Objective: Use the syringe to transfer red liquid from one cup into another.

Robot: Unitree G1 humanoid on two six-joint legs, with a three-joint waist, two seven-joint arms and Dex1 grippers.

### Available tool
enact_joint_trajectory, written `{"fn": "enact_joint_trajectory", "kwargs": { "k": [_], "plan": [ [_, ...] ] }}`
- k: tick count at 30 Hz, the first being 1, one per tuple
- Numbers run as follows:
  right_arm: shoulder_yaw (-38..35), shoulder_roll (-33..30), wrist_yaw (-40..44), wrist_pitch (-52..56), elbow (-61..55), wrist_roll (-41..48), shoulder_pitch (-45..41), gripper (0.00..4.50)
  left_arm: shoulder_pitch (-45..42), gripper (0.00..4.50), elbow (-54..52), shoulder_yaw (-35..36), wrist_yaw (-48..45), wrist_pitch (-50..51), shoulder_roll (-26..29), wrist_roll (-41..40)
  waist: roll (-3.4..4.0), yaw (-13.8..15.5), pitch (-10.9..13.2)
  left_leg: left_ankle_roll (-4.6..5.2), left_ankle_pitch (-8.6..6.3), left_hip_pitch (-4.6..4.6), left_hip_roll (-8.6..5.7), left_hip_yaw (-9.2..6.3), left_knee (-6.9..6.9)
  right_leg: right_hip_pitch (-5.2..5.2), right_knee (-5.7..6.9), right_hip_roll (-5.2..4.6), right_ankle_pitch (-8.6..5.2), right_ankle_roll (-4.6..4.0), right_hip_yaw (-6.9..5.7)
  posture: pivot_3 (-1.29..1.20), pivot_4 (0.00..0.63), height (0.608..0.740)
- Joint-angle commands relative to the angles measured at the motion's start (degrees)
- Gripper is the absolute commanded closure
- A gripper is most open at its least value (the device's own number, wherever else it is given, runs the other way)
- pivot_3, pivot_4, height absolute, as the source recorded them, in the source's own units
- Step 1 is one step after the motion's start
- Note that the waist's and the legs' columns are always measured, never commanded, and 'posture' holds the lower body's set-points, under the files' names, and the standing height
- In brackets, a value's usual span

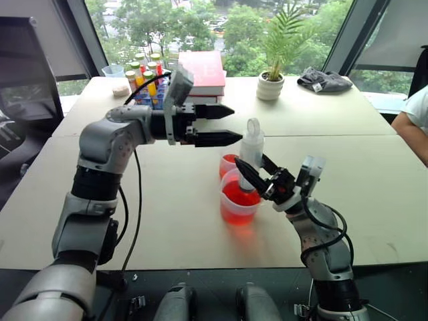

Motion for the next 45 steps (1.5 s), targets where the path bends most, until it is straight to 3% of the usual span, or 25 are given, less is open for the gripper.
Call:
{"fn": "enact_joint_trajectory", "kwargs": {
  "k": [1, 12, 15, 22, 45],
  "plan": [
    [1.39, -1.11, 0.75, -0.04, -0.88, -0.25, 0.94, 3.07, -2.48, 0.00, 1.18, 0.40, 0.25, -2.19, -1.23, 1.16, 0.00, -0.06, 0.00, 0.00, 0.00, 0.00, 0.00, 0.00, -0.01, 0.00, 0.00, 0.00, 0.00, 0.00, 0.00, 0.00, 0.150, 0.740],
    [2.22, -3.06, 0.90, 0.29, -1.75, 0.06, 1.64, 3.07, -2.65, 0.00, 4.60, -0.16, 0.92, -5.74, -5.43, 4.60, -0.02, 0.00, -0.01, 0.00, 0.00, 0.04, 0.01, -0.01, 0.00, 0.06, -0.01, 0.02, 0.00, 0.00, 0.00, 0.00, 0.150, 0.740],
    [2.14, -3.28, 0.85, 0.57, -1.86, 0.25, 1.63, 3.07, -2.17, 0.86, 3.80, -0.39, 0.73, -5.78, -6.18, 4.44, -0.02, 0.06, -0.01, 0.00, 0.00, 0.04, 0.01, -0.02, -0.01, 0.06, -0.01, 0.02, 0.00, 0.00, 0.00, 0.00, 0.150, 0.740],
    [2.41, -3.74, 1.03, 1.62, -2.14, 1.04, 2.31, 3.07, -0.94, 4.46, -0.50, -1.15, -2.66, -3.30, -5.69, 2.15, -0.02, 0.03, -0.01, 0.00, 0.00, 0.07, 0.01, -0.02, 0.01, 0.10, -0.01, 0.01, 0.00, 0.00, 0.00, 0.00, 0.150, 0.740],
    [3.38, -4.97, 2.66, 0.13, 1.34, 1.23, 6.17, 3.07, -8.95, 4.46, 4.86, 3.45, -1.91, -5.02, -3.64, 2.12, -0.02, 0.06, -0.01, 0.00, 0.00, 0.08, 0.00, -0.04, 0.01, 0.12, -0.01, 0.02, 0.00, 0.00, 0.00, 0.00, 0.150, 0.740]
  ]
}}
